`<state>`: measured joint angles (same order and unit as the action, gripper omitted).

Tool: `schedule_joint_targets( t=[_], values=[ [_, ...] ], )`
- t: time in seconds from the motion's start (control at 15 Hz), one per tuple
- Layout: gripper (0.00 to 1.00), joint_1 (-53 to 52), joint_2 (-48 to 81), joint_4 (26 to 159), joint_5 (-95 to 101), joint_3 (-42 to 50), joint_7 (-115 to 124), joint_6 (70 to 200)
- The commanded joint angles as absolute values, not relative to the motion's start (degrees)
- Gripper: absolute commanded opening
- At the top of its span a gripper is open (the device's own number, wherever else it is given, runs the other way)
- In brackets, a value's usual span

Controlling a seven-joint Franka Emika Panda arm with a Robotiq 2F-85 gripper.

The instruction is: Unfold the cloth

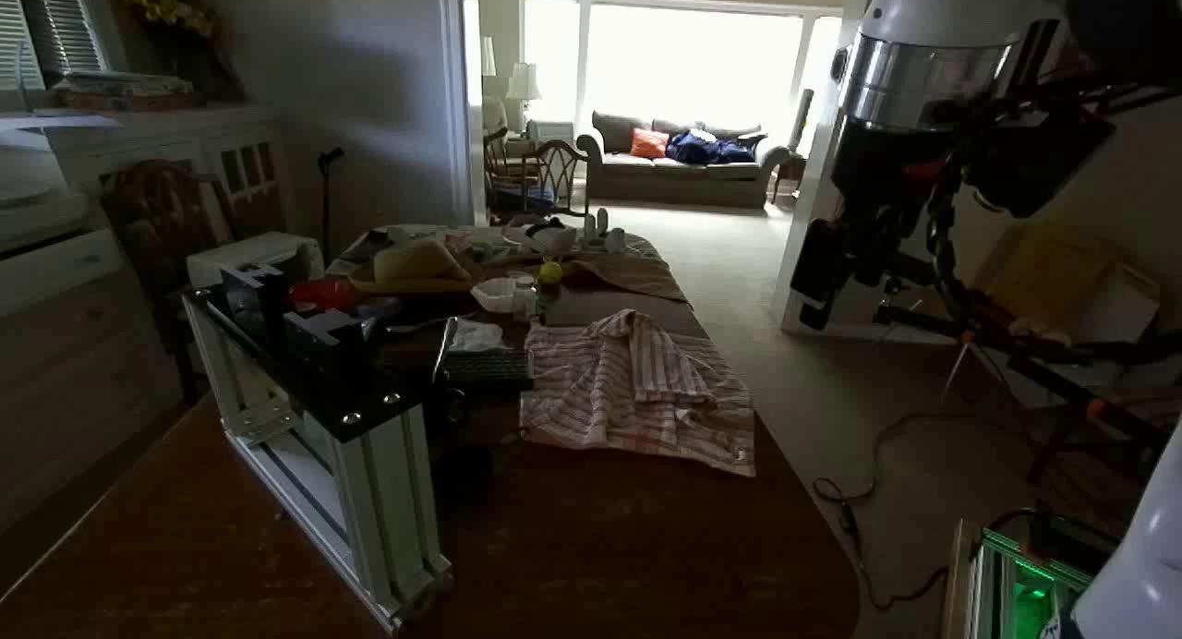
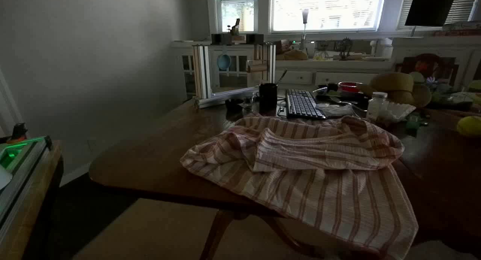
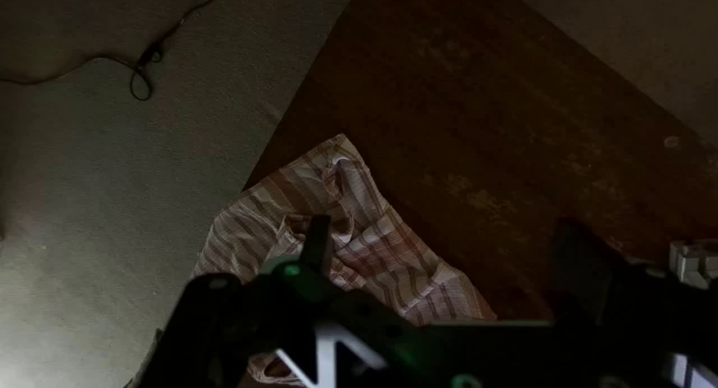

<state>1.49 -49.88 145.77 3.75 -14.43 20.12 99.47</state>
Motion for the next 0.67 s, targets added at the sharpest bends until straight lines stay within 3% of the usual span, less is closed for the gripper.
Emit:
schedule_joint_targets(
  t=[0.0,0.6],
  values=[
    [1.00,0.75,-49.68,145.64,4.20,-13.89,20.57,99.31],
    [1.00,2.40,-47.12,146.61,5.52,-15.07,22.93,103.77]
  ],
)
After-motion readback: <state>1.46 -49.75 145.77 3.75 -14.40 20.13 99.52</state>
